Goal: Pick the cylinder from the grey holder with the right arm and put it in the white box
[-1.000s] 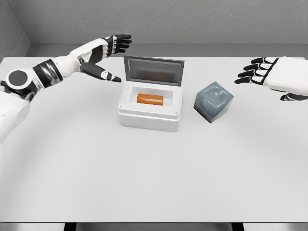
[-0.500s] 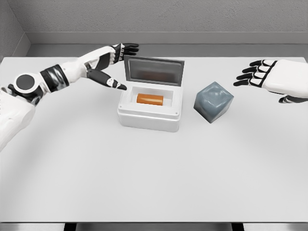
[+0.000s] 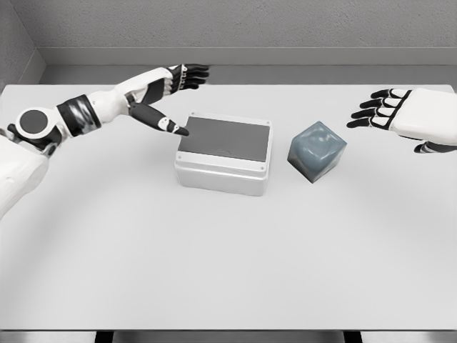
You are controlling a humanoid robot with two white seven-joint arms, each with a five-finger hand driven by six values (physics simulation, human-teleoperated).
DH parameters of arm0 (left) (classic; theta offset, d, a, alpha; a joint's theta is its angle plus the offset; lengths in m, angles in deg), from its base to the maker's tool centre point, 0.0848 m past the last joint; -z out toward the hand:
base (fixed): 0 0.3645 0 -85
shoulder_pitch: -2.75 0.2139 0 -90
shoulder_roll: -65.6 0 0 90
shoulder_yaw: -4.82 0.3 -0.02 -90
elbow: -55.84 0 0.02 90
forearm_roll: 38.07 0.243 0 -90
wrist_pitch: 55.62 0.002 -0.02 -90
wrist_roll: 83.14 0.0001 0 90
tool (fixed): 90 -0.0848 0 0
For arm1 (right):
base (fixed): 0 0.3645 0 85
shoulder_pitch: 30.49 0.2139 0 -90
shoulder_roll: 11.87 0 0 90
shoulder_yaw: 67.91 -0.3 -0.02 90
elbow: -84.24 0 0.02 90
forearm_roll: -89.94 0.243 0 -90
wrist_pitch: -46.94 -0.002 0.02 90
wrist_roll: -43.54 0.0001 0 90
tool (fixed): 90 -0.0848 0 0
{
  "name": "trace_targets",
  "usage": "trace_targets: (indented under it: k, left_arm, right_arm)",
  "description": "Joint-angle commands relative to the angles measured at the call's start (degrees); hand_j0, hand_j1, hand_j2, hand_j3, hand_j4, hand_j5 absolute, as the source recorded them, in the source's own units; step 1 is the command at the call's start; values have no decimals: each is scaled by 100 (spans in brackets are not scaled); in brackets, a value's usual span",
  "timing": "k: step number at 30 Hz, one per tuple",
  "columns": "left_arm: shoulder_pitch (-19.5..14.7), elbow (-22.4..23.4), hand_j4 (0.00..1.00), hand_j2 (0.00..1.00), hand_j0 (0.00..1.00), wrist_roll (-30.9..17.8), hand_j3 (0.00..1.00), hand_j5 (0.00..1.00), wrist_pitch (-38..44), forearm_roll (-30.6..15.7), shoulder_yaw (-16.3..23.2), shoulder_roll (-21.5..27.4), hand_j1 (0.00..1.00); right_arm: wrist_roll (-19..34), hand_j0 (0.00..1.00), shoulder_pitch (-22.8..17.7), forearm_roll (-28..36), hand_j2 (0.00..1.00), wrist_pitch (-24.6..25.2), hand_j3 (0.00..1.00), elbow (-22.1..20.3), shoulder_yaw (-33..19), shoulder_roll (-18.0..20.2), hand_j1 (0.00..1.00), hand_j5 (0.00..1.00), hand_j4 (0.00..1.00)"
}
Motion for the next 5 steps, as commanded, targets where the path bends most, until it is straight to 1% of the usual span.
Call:
trace_targets:
  k: [1,2,5]
  left_arm:
    - [-9,65,100,100,100,0,100,100,10,13,-10,129,100]
    - [-9,179,100,100,100,0,100,100,-8,22,-10,137,100]
    - [-9,241,100,100,100,0,100,100,-104,110,-10,243,100]
  right_arm:
    - [-3,100,0,23,100,16,100,8,-1,-3,100,100,100]
    - [-3,100,0,23,100,16,100,-1,-1,-3,100,100,100]
    - [-3,100,0,23,100,16,100,-1,-1,-3,100,100,100]
